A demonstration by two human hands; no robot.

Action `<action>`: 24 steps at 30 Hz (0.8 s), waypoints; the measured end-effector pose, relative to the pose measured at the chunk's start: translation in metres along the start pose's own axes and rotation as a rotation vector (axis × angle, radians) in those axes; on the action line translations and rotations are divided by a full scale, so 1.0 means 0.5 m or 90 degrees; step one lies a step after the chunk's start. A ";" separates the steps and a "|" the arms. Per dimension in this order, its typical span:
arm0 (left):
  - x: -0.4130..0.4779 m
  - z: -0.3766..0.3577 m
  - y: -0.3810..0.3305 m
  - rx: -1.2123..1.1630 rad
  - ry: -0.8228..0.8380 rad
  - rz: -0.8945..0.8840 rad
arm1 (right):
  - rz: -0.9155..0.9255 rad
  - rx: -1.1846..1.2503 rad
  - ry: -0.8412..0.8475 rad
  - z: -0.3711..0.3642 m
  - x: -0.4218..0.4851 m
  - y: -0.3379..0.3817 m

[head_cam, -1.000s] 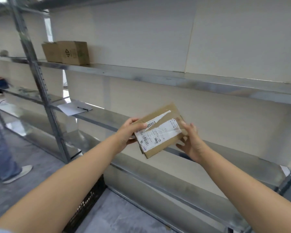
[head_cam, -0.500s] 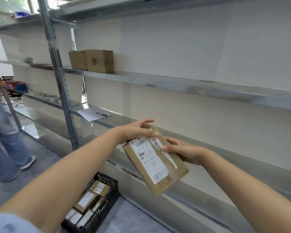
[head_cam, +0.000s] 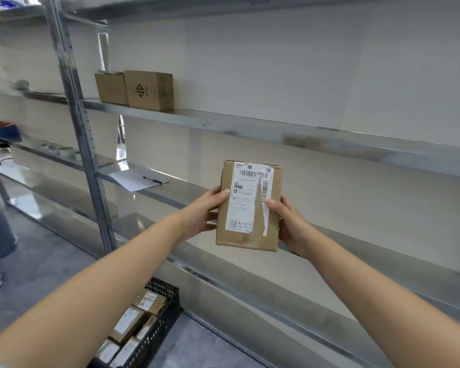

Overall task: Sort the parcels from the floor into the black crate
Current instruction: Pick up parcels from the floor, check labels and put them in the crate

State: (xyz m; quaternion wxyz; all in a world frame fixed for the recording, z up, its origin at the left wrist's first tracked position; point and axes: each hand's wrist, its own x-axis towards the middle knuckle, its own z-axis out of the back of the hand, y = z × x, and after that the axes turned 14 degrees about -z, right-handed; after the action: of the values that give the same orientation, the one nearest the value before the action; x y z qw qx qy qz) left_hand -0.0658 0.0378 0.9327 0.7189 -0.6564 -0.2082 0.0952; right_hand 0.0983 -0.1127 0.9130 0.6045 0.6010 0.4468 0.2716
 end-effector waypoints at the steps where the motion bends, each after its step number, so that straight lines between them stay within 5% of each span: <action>1: 0.003 -0.002 0.000 -0.007 -0.002 -0.007 | 0.004 -0.001 -0.002 0.002 0.001 0.003; 13: -0.011 0.043 0.030 -0.031 -0.108 -0.033 | -0.012 0.003 0.037 -0.053 0.050 -0.007; 24: -0.130 0.298 0.060 -0.012 -0.233 -0.010 | -0.048 -0.029 0.101 -0.339 0.162 -0.043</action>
State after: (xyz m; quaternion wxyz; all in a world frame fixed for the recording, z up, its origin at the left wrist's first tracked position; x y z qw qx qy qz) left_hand -0.1831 0.1494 0.8994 0.6635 -0.6334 -0.3414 0.2051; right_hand -0.0163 0.0364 0.8953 0.5904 0.5462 0.5097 0.3055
